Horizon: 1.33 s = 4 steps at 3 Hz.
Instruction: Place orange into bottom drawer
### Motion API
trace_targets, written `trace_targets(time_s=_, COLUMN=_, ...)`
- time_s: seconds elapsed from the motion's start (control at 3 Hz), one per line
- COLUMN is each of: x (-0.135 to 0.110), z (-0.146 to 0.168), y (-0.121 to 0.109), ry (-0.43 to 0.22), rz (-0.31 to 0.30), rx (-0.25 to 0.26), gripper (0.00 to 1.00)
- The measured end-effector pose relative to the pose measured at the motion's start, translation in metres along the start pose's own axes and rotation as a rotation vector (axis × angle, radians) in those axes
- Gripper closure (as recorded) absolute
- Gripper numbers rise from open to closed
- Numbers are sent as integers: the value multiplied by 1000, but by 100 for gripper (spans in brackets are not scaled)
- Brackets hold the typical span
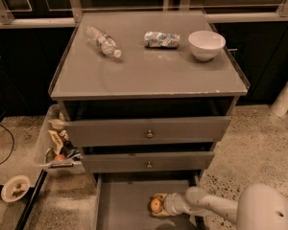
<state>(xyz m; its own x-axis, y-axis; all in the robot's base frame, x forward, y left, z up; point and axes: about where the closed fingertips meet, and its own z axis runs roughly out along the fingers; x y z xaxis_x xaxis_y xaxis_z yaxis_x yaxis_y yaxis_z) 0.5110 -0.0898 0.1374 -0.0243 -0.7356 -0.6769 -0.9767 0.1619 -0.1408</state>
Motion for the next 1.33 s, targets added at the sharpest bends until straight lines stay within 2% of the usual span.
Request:
trace_targets(time_s=0.67, x=0, z=0, y=0, ry=0, rz=0, rx=0, gripper=13)
trace_targets(time_s=1.0, x=0, z=0, y=0, ry=0, rz=0, rx=0, gripper=0)
trace_targets(time_s=1.33, x=3, z=-11, y=4, ry=-13, rz=6, rx=10, gripper=0)
